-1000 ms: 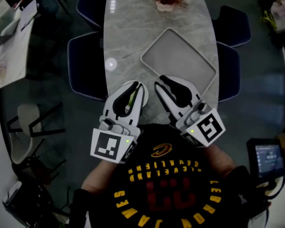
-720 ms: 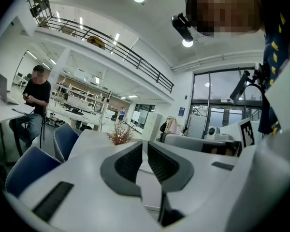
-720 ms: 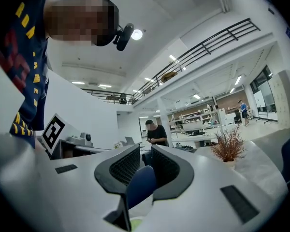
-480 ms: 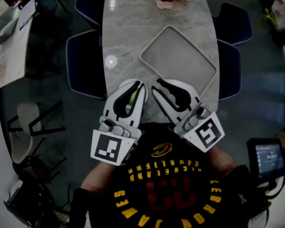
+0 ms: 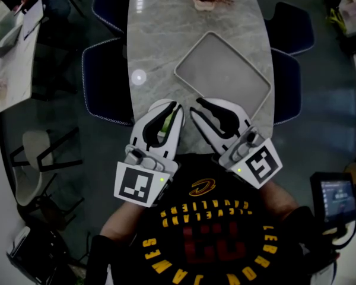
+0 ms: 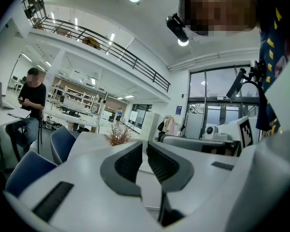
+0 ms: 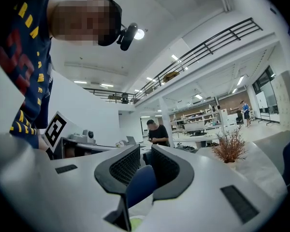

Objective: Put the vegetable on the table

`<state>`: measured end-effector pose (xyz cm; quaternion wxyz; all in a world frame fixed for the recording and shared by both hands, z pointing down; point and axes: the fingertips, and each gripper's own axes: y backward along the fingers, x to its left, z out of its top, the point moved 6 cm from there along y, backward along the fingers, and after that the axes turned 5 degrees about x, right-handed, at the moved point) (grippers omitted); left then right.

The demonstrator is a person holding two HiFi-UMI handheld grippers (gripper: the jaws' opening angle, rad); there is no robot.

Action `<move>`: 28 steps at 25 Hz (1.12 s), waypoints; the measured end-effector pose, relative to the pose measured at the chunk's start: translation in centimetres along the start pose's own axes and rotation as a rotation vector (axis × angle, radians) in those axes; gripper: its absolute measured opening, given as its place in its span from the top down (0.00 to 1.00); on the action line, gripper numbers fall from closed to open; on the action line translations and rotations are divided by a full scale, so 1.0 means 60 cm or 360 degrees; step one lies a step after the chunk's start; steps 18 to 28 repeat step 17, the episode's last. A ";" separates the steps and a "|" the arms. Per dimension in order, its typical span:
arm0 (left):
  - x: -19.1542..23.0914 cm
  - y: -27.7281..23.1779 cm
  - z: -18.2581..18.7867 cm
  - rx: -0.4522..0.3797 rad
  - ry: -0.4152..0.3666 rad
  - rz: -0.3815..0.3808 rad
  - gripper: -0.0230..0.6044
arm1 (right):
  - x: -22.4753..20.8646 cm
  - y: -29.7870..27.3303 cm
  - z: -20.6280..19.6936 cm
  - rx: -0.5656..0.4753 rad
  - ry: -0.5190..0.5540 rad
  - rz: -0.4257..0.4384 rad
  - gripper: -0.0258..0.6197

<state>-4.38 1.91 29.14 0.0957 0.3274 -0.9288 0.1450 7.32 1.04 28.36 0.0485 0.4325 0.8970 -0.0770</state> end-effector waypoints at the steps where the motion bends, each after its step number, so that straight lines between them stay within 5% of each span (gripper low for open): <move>1: 0.000 0.000 0.000 -0.0001 -0.0004 -0.0002 0.91 | 0.000 0.000 0.000 0.0000 0.0002 0.0000 0.84; 28: 0.003 0.009 -0.004 0.0022 0.0005 0.0040 0.91 | 0.003 -0.006 -0.004 -0.0012 0.0053 0.0054 0.84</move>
